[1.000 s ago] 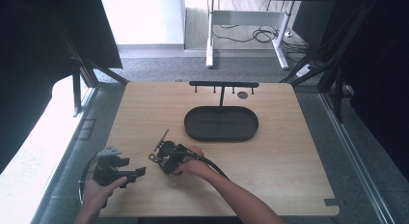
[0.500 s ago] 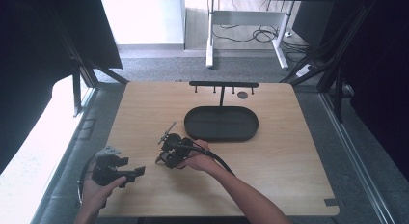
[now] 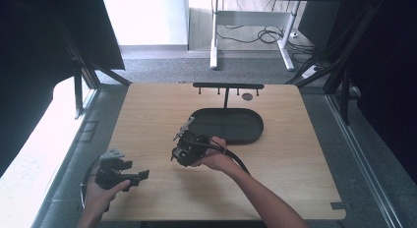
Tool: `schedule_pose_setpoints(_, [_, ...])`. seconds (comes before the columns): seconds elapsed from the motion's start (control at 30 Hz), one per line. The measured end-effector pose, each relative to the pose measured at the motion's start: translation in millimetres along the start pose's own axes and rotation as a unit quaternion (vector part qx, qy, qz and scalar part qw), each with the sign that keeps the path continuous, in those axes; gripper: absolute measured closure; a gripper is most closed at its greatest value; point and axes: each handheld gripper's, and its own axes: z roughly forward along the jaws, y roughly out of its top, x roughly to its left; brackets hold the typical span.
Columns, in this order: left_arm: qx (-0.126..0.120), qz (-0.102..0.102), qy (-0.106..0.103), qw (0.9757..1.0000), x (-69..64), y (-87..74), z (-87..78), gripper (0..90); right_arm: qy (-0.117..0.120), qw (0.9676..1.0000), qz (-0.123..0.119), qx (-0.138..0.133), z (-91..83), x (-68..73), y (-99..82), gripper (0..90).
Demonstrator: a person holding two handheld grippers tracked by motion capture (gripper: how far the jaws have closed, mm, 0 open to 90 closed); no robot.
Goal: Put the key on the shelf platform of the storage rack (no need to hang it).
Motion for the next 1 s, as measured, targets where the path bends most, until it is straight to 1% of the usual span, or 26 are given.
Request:
schedule_pose_setpoints(0.43, [0.002,0.001,0.001,1.0000,0.0,0.0,0.4,18.4,-0.009,0.9999,0.010,-0.009,-19.7,-14.5,-13.8,49.0])
schedule_pose_setpoints(0.5, [0.003,0.003,0.001,1.0000,0.2,0.1,0.5,18.4,-0.013,0.9997,0.015,-0.014,-24.6,-19.5,-17.2,49.0])
schedule_pose_setpoints(0.57, [0.003,0.004,0.002,1.0000,0.3,0.1,0.6,18.4,-0.015,0.9997,0.017,-0.014,-25.8,-20.6,-18.0,49.0])
schedule_pose_setpoints(0.67, [0.003,0.002,0.001,1.0000,-0.2,-0.1,1.7,18.4,-0.020,0.9994,0.023,-0.016,-31.8,-27.7,-22.3,49.0])
schedule_pose_setpoints(0.7, [0.003,0.002,0.001,1.0000,-0.2,-0.1,1.7,18.4,-0.020,0.9994,0.023,-0.016,-31.8,-27.7,-22.3,49.0])
schedule_pose_setpoints(0.73, [0.003,0.001,0.001,1.0000,-0.2,-0.2,1.9,18.4,-0.023,0.9993,0.025,-0.018,-34.6,-31.4,-24.5,49.0])
schedule_pose_setpoints(0.8, [0.005,0.002,0.000,1.0000,-0.2,-0.2,2.0,18.4,-0.026,0.9991,0.027,-0.019,-36.0,-33.1,-25.5,49.0])
schedule_pose_setpoints(0.83, [0.005,0.003,0.000,1.0000,-0.1,-0.1,2.1,18.4,-0.031,0.9987,0.034,-0.023,-39.1,-37.0,-27.6,49.0])
schedule_pose_setpoints(0.9, [0.007,0.003,-0.001,1.0000,-0.5,-0.1,2.3,18.4,-0.033,0.9983,0.039,-0.026,-41.0,-40.2,-29.0,49.0])
schedule_pose_setpoints(1.0, [0.008,0.003,-0.001,1.0000,-0.7,-0.1,2.4,18.4,-0.036,0.9981,0.043,-0.028,-43.5,-44.6,-30.5,49.0])
